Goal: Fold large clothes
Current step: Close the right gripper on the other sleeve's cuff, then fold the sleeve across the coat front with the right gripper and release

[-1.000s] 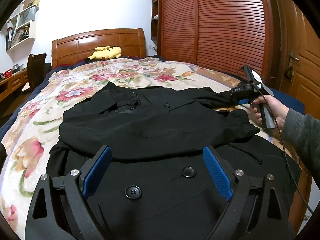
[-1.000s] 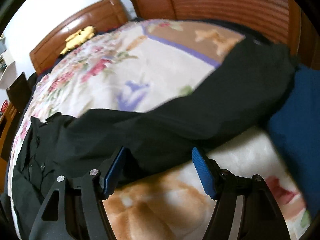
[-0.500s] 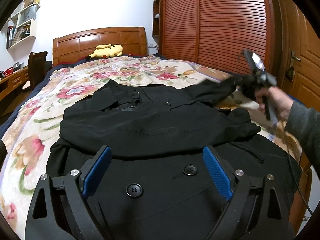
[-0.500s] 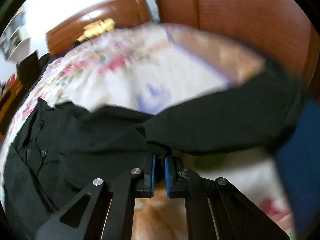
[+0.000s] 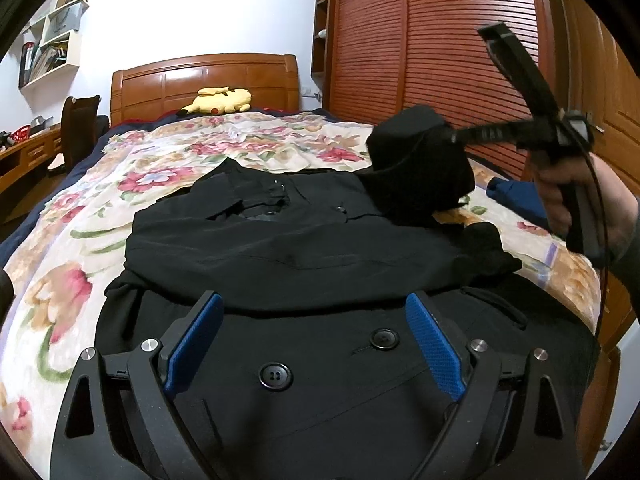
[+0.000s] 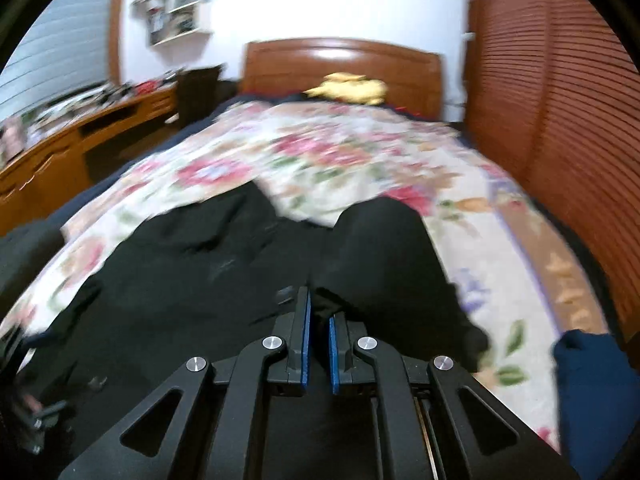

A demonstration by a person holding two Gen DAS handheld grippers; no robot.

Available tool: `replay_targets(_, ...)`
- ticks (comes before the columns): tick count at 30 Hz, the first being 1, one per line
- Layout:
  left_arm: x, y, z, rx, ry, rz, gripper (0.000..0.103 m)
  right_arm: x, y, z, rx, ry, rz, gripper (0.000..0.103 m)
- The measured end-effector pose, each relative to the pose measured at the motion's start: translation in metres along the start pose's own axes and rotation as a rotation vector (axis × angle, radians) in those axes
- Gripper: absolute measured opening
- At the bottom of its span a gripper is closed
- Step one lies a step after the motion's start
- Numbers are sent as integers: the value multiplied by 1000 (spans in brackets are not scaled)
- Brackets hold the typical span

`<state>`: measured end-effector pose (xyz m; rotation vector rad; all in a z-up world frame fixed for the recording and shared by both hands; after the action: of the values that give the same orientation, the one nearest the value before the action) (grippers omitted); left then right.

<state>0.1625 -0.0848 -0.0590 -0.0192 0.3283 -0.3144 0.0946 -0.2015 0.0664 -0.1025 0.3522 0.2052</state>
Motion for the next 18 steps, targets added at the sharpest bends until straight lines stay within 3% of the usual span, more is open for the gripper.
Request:
replay_targets(4,-1,3,-1,-8,4,2,93,-1,17,-16,-13,67,45,7)
replay_targets(8,-3,4,-1,-12,3,2,93,7,8,-14,16,109,24,14)
replay_targets(11,-4,4,-2,-8,2,3,93,-5,11,0,33,76,32,26)
replay_targets(13,-5,4,-2,-6,2,3,93,-17,15,7,10,44,15,50)
replay_targets(15,-5,4,-2,-3,3,3,93,-29,17,10,-41,11,-25,58)
replay_targets(18,-5,3,-3,0,5,4,93,-28,4,3,0,3,-69,62)
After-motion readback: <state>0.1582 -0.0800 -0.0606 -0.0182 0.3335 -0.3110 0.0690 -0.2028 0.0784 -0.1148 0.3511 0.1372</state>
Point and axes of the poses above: each gripper's, at about its wrist camera, not at the fingertips, and x roughly the way its jaws point, y to its left, z to its top, the point moved 4 cm from there along x, roughly the way its jaws point, and after that the axes turned 12 degrees about -y, right-handed, at the moved point
